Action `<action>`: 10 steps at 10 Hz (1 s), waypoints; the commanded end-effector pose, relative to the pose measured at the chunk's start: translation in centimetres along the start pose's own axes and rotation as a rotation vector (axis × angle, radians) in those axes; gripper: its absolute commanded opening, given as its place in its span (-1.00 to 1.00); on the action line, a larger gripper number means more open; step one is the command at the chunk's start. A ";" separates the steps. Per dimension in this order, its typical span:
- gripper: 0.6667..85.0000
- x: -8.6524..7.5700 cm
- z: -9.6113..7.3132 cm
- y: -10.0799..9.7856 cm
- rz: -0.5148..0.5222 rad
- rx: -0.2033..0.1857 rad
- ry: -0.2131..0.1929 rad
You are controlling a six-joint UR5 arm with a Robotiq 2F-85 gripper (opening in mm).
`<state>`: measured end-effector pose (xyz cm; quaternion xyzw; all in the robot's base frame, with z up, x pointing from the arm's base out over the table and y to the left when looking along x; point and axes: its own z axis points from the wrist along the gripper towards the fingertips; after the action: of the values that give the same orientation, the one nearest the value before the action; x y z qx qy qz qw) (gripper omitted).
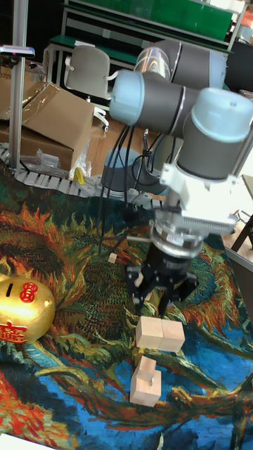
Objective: Drop coins into a piggy bank
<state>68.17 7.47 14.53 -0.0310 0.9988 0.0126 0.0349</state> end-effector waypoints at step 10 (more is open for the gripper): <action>-0.01 -8.0 5.5 2.0 0.040 -0.040 -0.027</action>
<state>74.65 9.12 10.74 -0.0224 0.9986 0.0206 0.0425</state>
